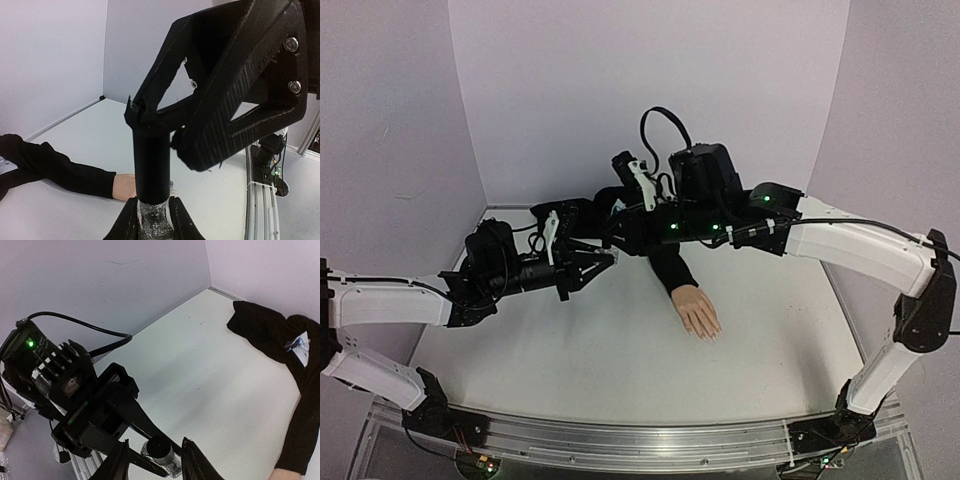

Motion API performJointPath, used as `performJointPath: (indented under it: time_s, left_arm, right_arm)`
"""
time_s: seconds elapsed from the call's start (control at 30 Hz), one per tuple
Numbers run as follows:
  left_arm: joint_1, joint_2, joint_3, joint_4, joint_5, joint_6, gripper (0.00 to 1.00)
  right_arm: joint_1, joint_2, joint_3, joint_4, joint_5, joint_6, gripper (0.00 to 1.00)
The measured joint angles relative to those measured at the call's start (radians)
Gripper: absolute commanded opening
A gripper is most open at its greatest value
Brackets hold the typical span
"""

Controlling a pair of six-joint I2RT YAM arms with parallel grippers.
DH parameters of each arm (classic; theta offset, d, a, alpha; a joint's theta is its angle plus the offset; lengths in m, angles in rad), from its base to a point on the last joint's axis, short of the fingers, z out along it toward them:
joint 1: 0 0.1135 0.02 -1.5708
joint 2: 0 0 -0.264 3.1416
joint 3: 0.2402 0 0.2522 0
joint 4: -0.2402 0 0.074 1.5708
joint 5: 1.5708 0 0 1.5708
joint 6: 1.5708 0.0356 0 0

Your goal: Paint the nails

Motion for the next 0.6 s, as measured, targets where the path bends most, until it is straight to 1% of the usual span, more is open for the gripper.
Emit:
performJointPath:
  time_s: [0.13,0.23,0.43,0.6]
  left_arm:
    - [-0.001,0.000,0.000,0.000,0.001,0.001,0.00]
    - [-0.001,0.000,0.000,0.000,0.004,0.002,0.00]
    - [-0.001,0.000,0.000,-0.009,0.018,0.005,0.00]
    - [-0.001,0.000,0.000,-0.029,0.039,0.023,0.00]
  right_arm:
    - [0.000,0.013,0.013,-0.017,-0.020,-0.007,0.32]
    - [0.000,0.019,0.017,-0.024,-0.032,-0.007,0.36]
    - [0.000,0.037,0.047,-0.074,-0.052,-0.027,0.39]
    - [-0.009,0.041,0.081,-0.157,-0.086,-0.060,0.38]
